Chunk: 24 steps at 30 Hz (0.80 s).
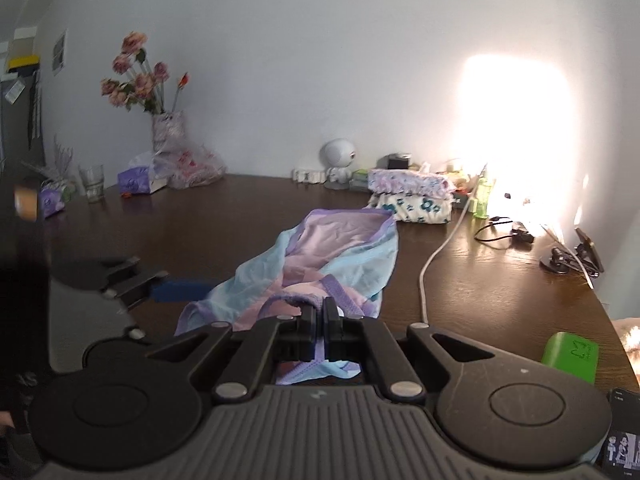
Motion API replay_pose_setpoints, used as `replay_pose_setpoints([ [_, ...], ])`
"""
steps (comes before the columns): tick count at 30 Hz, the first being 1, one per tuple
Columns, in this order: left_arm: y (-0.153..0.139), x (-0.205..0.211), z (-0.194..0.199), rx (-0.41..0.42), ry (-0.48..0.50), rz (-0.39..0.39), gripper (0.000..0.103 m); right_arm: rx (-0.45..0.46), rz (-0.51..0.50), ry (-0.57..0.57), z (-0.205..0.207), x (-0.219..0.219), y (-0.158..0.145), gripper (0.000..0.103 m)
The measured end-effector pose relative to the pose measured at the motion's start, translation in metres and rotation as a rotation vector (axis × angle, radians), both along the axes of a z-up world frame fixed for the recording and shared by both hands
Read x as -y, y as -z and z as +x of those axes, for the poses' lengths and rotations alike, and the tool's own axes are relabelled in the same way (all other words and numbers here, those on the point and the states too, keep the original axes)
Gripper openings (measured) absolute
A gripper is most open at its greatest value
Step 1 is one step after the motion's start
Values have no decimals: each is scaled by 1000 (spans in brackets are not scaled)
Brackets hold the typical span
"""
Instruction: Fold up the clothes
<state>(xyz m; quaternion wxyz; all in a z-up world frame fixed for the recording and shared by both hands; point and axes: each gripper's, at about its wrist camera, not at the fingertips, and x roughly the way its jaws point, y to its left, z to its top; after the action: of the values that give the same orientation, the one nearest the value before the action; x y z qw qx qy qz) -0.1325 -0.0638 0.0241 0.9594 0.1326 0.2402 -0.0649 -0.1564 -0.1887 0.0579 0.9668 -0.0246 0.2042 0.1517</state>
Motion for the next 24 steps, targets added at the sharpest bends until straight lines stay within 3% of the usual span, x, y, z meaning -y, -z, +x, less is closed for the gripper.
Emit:
replay_pose_setpoints([
  [7, 1, -43, -41, 92, -110, 215, 74, 5, -15, 47, 3, 2, 7, 3],
  [14, 11, -46, -46, 45, -100, 263, 75, 29, -49, 118, 1, -1, 7, 3],
  [18, 17, -45, -40, 69, -115, 326, 81, 18, -123, 171, -6, 4, 21, 3],
  [19, 15, -47, -39, 72, -112, 323, 78, 7, -152, 166, -10, 2, 27, 3],
  [21, 11, -48, -37, 48, -91, 295, 51, -17, -206, 146, -16, -3, 40, 3],
  [22, 11, -48, -36, 25, -78, 285, 45, -31, -232, 131, -18, -6, 46, 3],
  [24, 15, -44, -38, 4, -50, 287, 22, -45, -283, 107, -25, -13, 56, 3],
])
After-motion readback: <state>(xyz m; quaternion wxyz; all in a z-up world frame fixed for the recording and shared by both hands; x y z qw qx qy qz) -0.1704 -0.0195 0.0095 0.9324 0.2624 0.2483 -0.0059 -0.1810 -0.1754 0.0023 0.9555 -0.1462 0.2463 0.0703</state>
